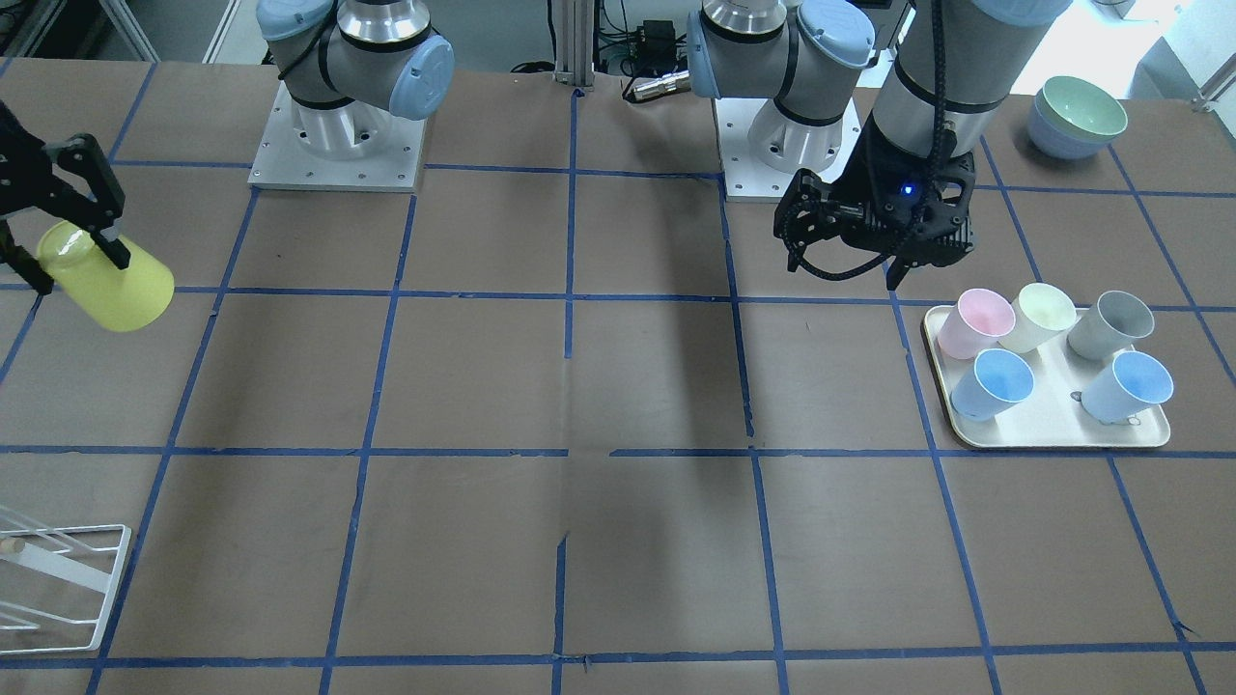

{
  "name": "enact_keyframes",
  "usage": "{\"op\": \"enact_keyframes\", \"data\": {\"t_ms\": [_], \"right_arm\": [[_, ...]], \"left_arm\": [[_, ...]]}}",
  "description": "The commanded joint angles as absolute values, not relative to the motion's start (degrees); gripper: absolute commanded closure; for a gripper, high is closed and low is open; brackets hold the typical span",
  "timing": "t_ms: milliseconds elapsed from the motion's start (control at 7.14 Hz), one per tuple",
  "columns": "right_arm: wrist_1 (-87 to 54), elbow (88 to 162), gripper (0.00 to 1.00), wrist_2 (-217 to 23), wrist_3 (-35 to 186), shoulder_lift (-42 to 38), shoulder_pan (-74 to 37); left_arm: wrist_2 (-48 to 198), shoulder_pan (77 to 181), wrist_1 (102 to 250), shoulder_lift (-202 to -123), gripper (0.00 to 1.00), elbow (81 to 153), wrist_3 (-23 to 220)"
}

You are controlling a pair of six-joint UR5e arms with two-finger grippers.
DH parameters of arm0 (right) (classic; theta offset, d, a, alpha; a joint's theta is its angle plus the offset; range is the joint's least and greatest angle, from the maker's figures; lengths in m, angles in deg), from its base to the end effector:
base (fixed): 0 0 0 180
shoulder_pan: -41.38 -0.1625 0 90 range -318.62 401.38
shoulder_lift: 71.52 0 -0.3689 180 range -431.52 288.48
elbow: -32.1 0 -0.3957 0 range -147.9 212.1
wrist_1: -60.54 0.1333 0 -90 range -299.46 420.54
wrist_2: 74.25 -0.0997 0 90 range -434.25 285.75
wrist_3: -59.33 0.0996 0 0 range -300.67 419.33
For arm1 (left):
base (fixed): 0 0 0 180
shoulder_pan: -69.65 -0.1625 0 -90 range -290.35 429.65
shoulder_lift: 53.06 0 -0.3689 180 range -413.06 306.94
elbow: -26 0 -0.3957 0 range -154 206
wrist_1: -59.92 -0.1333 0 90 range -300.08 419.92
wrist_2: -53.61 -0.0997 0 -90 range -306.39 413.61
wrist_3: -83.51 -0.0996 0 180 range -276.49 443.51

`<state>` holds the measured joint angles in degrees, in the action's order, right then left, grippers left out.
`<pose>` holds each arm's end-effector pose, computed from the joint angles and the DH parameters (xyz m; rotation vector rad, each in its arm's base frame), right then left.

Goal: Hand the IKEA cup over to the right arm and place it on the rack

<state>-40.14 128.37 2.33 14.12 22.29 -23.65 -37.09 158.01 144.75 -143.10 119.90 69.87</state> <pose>-0.0622 -0.5042 0.4320 -0.5537 2.9573 -0.3804 -0.1178 -0.5004 0.4068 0.3266 3.1094 -0.0307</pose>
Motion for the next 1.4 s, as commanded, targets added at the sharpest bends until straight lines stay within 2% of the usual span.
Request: {"op": "enact_keyframes", "data": {"t_ms": [0,280,560,1260], "right_arm": [[-49.72,128.16,1.0,7.55,13.28,17.1,-23.57],[-55.11,126.33,1.0,7.84,11.53,11.21,-23.13],[-54.87,123.86,1.0,6.97,10.9,7.86,-20.33],[-59.52,123.68,1.0,6.88,9.93,4.6,-20.32]], "left_arm": [[-39.8,157.98,144.64,-145.61,0.0,116.63,73.71],[-38.77,158.42,144.91,-145.44,0.0,116.88,79.96],[-38.59,159.29,144.47,-145.0,0.0,116.36,86.48],[-37.8,160.44,144.38,-142.89,0.0,116.26,85.79]]}}
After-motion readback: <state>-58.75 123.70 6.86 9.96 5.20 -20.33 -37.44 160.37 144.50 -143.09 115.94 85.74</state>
